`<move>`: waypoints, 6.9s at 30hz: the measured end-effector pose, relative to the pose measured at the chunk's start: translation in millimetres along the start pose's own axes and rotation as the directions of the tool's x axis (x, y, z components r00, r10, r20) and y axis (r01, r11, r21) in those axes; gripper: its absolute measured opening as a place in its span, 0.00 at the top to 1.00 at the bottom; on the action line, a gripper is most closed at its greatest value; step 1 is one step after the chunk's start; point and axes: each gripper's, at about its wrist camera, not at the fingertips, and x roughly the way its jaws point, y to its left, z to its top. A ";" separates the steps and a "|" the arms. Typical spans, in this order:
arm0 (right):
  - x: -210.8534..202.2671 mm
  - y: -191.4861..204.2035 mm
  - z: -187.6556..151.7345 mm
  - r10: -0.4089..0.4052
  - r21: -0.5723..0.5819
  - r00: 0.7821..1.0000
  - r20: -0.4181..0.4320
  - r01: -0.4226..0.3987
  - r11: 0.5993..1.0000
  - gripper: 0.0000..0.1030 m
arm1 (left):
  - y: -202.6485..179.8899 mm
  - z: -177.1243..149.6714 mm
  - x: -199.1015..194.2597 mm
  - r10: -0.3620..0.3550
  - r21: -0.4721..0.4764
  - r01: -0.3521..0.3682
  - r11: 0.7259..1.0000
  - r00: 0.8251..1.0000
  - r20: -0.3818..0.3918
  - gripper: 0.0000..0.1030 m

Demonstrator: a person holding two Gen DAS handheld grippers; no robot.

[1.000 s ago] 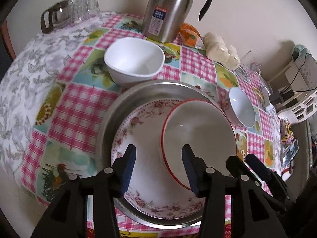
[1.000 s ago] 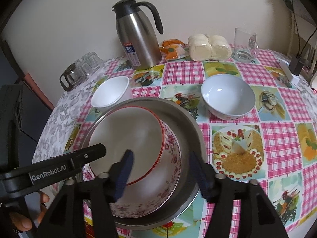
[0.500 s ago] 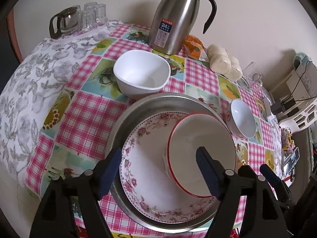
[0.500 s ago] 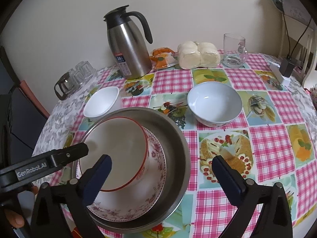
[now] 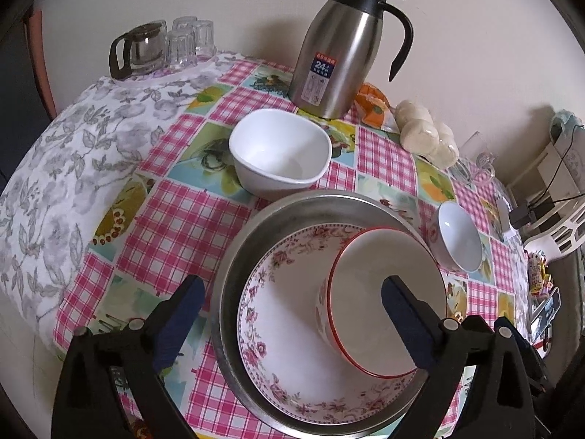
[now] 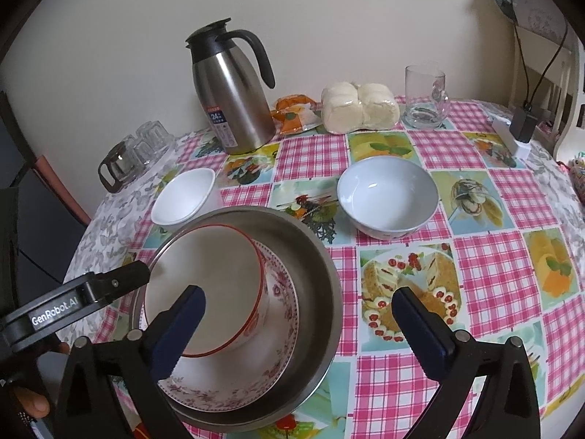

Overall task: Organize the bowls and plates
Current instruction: 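Move both grippers over to the white square bowl, then close both grippers on the rim of the white square bowl, then lift the white square bowl and carry it over the tray with both grippers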

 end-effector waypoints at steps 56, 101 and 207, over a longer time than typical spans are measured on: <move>19.8 -64.4 48.1 -0.046 0.134 0.996 0.076 0.036 0.990 0.00 | -23.6 111.2 31.2 0.028 -0.015 -0.026 1.000 0.993 0.114 0.05; 122.3 131.1 119.7 -0.102 -0.106 0.966 -0.239 0.079 0.991 0.19 | 109.1 129.8 102.7 -0.117 -0.219 0.105 0.970 0.992 -0.042 0.05; -38.2 10.5 55.4 0.065 0.222 0.993 0.098 -0.086 0.971 0.85 | -107.1 41.3 -30.5 -0.123 0.347 0.089 0.934 0.990 0.075 0.80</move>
